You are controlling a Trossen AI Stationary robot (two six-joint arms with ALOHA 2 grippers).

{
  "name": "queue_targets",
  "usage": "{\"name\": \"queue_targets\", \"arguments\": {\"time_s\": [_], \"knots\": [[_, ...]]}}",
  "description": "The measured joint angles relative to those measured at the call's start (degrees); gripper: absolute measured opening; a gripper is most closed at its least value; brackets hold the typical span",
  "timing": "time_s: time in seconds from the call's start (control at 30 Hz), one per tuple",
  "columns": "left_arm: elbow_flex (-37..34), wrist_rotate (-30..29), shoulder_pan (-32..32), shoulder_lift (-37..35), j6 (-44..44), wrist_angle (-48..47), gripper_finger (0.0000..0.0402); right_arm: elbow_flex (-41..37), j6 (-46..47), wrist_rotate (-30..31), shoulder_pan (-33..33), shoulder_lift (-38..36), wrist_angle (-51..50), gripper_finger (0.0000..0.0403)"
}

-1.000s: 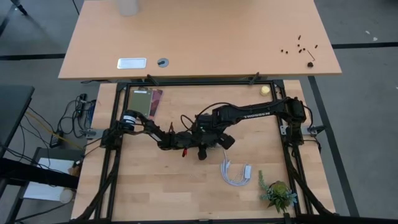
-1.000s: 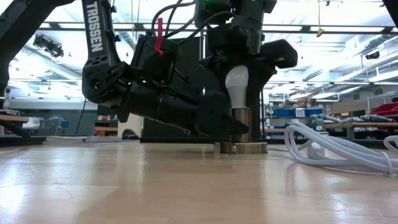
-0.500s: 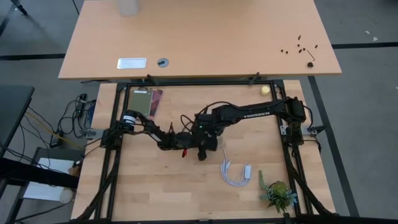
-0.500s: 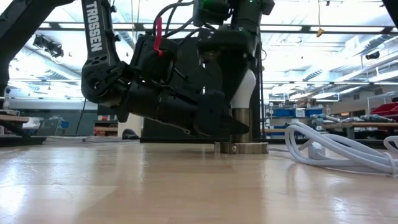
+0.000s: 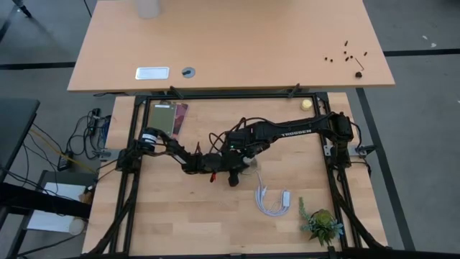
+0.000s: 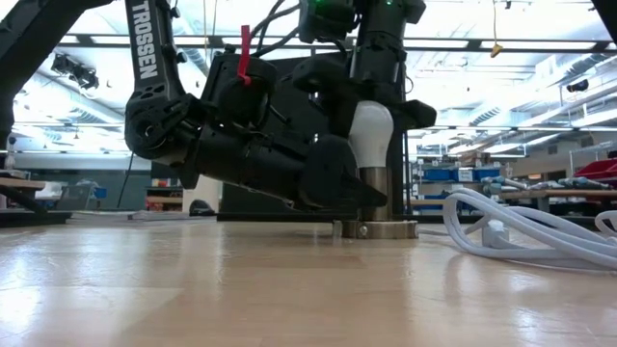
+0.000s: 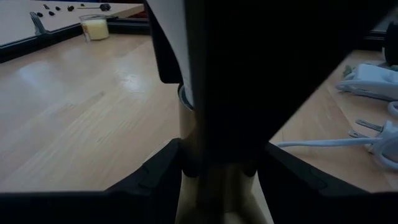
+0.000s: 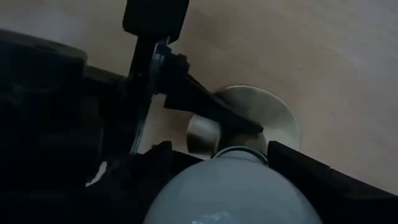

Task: Screw lightbulb
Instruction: Insert the white lightbulb into the desk lamp

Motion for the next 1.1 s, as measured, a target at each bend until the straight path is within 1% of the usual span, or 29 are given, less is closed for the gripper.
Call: {"name": "queue_targets", "arguments": {"time_s": [0.1,0.17,0.3,0.4,0.53,0.63,0.87,1.1], "knots": [[-0.07,0.02,0.0,0.0,0.1,0.02,0.0191,0.0,1.12,0.07,0.0,0.0,0.21,0.0276],[-0.07,0.07,0.02,0.0,0.15,0.02,0.0191,0.02,-0.31,-0.08,-0.29,0.0,0.22,0.0282],[-0.11,0.07,0.04,0.0,0.57,0.07,0.0191,0.04,-7.18,-2.31,-0.99,0.0,-0.04,0.0304],[-0.11,0.14,0.09,0.0,0.68,0.05,0.0191,0.07,-12.3,-3.97,-1.43,0.0,-0.72,0.0327],[-0.11,0.2,0.11,0.0,0.72,0.04,0.0191,0.13,-21.33,-6.51,-2.38,0.0,-3.22,0.0359],[-0.1,0.24,0.11,0.0,0.69,0.04,0.0191,0.13,-25.59,-8.45,-3.28,0.0,-5.1,0.0374],[-0.1,0.18,0.2,0.0,0.68,0.17,0.0191,0.13,-29.47,-9.79,-4.85,0.02,-6.86,0.0381],[-0.11,-0.07,0.2,0.0,0.79,0.25,0.0191,2.08,-31.13,-8.34,-4.81,0.32,-7.9,0.0381]]}}
